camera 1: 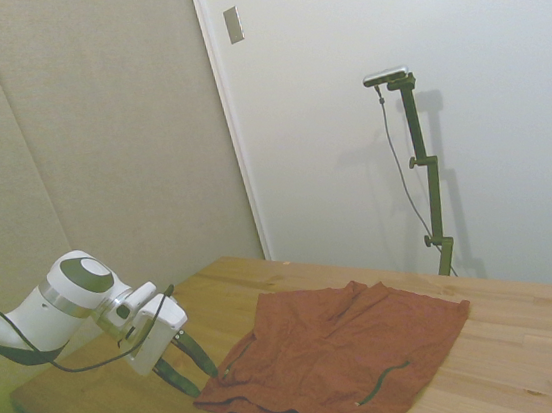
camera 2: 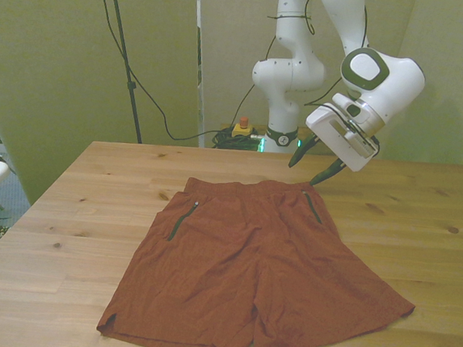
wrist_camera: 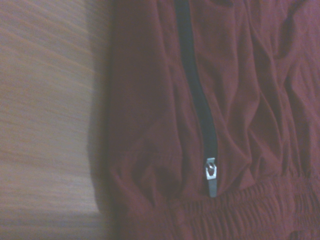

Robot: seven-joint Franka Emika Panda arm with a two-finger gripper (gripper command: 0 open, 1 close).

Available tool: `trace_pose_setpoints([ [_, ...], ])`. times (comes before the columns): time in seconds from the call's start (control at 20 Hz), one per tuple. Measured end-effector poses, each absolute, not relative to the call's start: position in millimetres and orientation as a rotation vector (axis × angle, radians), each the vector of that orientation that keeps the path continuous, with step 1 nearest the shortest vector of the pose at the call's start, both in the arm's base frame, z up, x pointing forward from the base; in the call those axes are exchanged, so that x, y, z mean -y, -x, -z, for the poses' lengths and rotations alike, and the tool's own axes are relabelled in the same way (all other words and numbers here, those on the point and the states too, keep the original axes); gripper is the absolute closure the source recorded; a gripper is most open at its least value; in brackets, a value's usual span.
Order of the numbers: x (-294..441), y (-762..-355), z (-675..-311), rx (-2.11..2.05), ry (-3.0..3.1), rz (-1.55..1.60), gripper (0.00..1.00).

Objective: Fold the shorts

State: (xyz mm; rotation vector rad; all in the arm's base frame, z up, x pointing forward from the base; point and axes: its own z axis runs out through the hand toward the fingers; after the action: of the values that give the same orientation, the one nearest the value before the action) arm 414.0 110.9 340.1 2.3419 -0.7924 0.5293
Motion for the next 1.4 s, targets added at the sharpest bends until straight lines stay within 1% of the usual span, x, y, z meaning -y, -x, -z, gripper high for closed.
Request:
trace_pose_setpoints([
  [0.35, -111.3, -414.2, -333.4, 0.786, -2.346, -0.507, 0.00],
  [0.4, -108.3, -414.8, -330.6, 0.788, -2.339, -0.495, 1.00],
  [0.75, -90.4, -429.7, -325.2, 0.772, -2.309, -0.499, 1.00],
  [1.4, -98.3, -433.1, -317.3, 0.751, -2.350, -0.502, 1.00],
])
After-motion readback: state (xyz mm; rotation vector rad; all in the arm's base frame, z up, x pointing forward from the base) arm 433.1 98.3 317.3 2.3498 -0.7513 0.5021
